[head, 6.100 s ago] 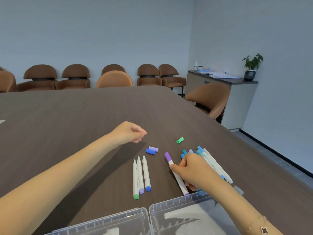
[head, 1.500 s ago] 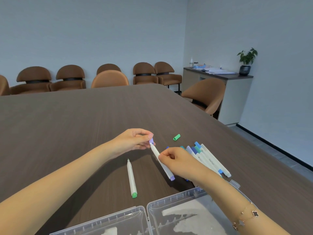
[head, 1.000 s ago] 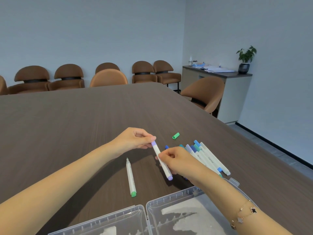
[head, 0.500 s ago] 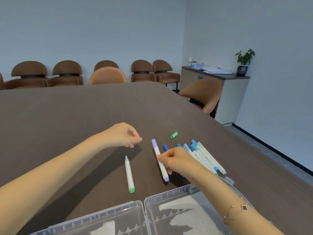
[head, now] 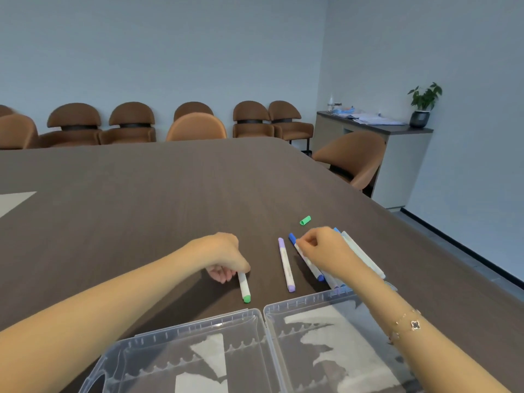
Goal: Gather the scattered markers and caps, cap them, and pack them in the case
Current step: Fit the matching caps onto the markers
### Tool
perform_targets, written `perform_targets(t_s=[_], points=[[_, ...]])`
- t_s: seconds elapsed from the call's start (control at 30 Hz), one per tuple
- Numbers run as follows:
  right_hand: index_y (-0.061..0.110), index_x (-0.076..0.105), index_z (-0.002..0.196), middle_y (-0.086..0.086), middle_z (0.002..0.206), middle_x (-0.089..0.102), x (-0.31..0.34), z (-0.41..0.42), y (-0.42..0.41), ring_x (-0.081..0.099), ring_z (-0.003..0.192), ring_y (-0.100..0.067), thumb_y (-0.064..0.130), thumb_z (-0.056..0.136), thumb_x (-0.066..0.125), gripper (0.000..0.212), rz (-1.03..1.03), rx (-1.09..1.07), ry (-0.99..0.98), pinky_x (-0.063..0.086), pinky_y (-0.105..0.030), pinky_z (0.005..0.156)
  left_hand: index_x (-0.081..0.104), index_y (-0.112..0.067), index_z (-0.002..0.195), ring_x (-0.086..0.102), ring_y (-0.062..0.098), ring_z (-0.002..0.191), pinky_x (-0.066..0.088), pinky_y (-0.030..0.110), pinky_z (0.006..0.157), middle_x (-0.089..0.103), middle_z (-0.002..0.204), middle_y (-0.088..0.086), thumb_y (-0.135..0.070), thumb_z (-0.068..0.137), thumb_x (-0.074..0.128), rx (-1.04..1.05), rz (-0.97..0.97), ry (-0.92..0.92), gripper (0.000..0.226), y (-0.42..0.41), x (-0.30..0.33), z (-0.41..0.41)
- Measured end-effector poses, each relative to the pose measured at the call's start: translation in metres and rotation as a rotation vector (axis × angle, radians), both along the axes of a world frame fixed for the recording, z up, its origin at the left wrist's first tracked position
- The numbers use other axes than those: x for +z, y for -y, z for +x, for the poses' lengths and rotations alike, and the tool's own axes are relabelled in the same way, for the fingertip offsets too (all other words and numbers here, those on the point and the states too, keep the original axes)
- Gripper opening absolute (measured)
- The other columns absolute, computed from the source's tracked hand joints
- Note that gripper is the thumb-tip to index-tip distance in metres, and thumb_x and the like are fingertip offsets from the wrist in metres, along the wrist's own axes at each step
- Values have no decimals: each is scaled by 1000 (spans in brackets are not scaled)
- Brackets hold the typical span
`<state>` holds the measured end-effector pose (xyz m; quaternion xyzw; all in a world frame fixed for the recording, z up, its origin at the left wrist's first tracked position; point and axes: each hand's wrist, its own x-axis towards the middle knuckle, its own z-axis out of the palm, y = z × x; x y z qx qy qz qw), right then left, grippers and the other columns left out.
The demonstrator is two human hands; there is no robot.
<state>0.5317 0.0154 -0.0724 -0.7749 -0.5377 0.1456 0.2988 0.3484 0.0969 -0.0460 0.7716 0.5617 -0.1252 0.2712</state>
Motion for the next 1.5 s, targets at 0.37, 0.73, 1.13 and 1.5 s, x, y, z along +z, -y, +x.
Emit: perform_targets(t_s=[0.37, 0.73, 1.13, 1.5], points=[[19, 57, 128, -4, 135, 53, -7, 85, -98, 52, 120, -21, 7, 96, 49, 35, -184, 226, 363, 41, -30, 103, 57, -14, 86, 66, 6, 64, 48, 14, 53, 74, 82, -3, -29, 96, 47, -26, -14, 340, 21, -10, 0, -6], [23, 68, 112, 20, 98, 61, 2, 46, -61, 58, 88, 0, 23, 92, 58, 22, 61, 445, 79, 49, -11, 79, 66, -17, 101, 72, 10, 82, 50, 14, 58, 73, 87, 0, -18, 87, 66, 19, 7, 585, 13, -8, -9, -27], [18, 71, 111, 5, 106, 67, 2, 16, -21, 59, 87, -7, 19, 92, 59, 23, 138, 482, -110, 45, -8, 64, 68, -18, 105, 71, 10, 85, 52, 17, 79, 73, 97, 0, -21, 87, 67, -26, 38, 605, 18, 14, -5, -38], [20, 70, 110, 13, 97, 63, 0, 14, -21, 54, 82, -7, 18, 92, 58, 22, 131, 492, -57, 43, -7, 61, 68, -19, 104, 70, 8, 83, 51, 17, 79, 71, 90, -5, -22, 88, 66, -68, 38, 565, 17, 13, -6, -39]])
